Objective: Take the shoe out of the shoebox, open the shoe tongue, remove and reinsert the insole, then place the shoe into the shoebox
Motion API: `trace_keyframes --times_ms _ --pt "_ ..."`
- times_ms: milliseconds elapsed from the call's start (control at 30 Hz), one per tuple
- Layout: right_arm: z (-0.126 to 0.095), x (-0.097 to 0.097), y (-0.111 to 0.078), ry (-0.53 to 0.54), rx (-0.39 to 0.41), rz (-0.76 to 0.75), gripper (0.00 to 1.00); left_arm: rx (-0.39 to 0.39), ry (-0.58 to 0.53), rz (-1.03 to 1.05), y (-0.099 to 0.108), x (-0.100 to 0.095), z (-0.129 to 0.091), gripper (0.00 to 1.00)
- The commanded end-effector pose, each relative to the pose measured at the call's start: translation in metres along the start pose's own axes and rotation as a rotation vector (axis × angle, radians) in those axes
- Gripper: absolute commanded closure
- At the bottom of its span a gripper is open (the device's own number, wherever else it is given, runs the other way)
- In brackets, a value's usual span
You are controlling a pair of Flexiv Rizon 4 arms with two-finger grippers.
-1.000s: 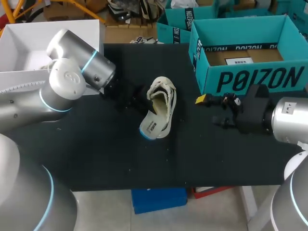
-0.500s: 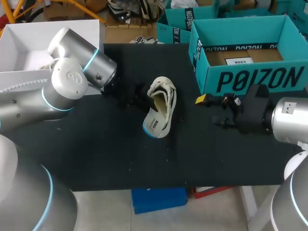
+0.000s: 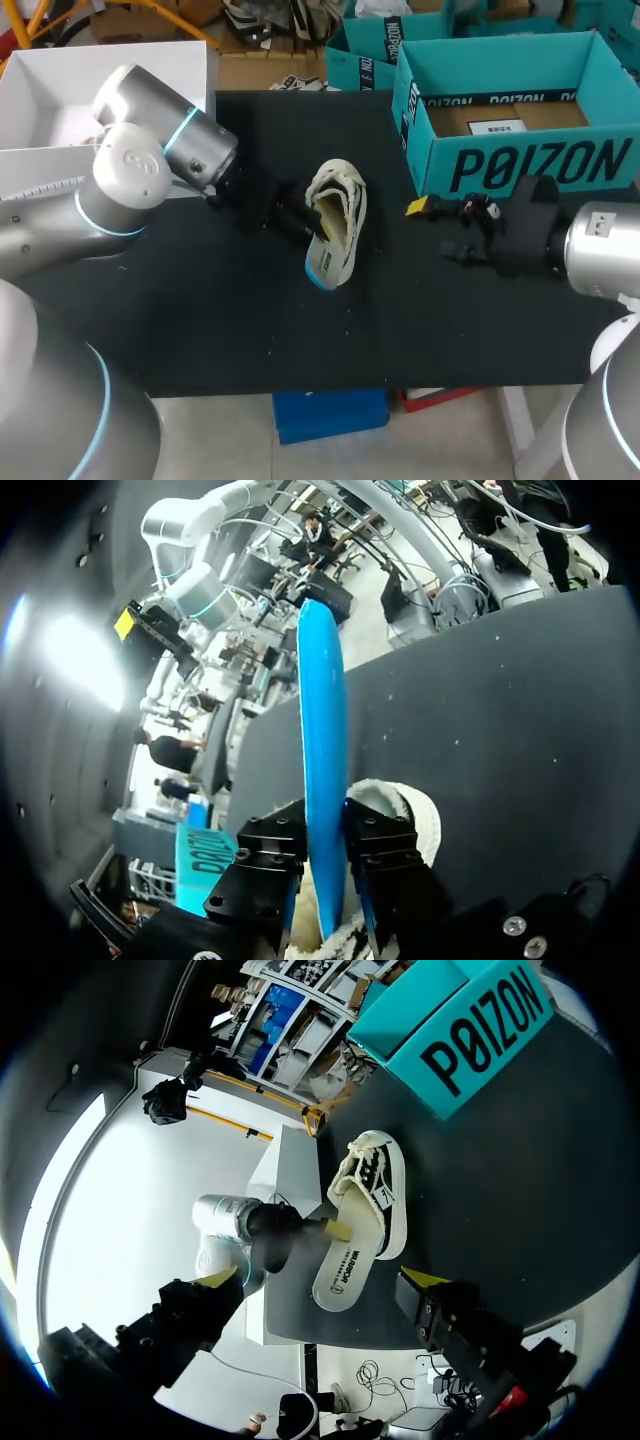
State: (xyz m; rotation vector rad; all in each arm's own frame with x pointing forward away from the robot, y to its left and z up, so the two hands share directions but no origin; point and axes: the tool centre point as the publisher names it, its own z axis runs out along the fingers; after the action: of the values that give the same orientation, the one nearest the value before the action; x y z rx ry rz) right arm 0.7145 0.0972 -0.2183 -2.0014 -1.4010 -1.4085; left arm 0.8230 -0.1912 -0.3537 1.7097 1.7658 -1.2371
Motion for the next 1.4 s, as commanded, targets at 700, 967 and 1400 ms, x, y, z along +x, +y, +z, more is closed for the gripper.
trace_keyframes --times_ms 700,967,1400 --pt "-0.001 0.000 0.000 0.000 0.001 0.000 0.00 0.001 0.067 0.037 -0.020 0.007 -0.006 1.00" --pt "-0.001 0.000 0.000 0.000 0.001 0.000 0.00 0.036 0.018 0.020 -0.013 0.009 -0.003 1.00" --pt "-0.001 0.000 0.000 0.000 0.001 0.000 0.00 0.009 0.022 0.039 0.003 0.007 -0.002 1.00"
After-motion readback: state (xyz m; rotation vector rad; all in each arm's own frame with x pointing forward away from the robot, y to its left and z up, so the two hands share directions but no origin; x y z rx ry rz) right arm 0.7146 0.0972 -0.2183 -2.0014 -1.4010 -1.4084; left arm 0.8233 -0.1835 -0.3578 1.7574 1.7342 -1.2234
